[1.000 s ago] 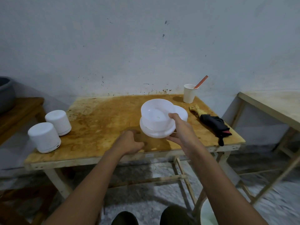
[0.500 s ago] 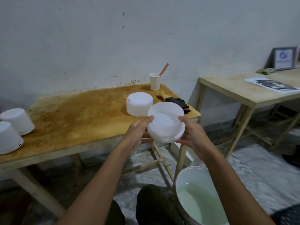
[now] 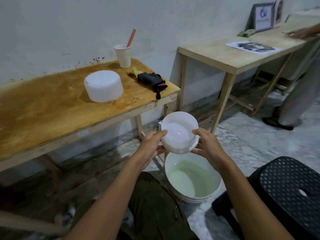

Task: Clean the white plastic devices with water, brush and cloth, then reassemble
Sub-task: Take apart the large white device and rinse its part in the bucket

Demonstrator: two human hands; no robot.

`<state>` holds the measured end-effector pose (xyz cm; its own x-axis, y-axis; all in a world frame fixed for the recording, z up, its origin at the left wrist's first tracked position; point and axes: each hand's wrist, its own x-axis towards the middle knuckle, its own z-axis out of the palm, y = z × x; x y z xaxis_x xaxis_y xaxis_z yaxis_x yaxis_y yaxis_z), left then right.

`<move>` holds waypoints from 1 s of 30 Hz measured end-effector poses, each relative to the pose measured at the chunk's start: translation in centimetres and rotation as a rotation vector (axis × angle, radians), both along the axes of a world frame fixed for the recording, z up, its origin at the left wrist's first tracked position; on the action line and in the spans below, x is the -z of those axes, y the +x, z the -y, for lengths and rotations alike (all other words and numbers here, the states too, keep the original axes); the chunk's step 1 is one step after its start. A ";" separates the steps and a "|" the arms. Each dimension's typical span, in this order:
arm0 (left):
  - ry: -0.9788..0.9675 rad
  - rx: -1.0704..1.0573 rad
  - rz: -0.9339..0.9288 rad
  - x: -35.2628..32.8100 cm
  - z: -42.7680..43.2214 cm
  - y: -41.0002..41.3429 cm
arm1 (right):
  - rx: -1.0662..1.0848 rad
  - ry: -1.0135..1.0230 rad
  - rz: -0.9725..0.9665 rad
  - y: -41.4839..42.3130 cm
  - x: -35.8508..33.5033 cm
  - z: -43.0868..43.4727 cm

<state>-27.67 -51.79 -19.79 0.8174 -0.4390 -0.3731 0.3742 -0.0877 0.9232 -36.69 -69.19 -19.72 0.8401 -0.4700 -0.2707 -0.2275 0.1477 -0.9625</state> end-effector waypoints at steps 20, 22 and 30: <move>0.669 0.005 -0.176 22.1 8.7 5.5 | 0.280 -0.232 -0.239 1.9 19.5 7.0; 0.748 0.045 -0.196 23.8 8.7 5.3 | 0.277 -0.309 -0.262 2.0 20.6 7.4; 0.824 0.161 -0.020 27.4 8.3 5.4 | 0.218 -0.527 -0.397 2.3 22.9 8.6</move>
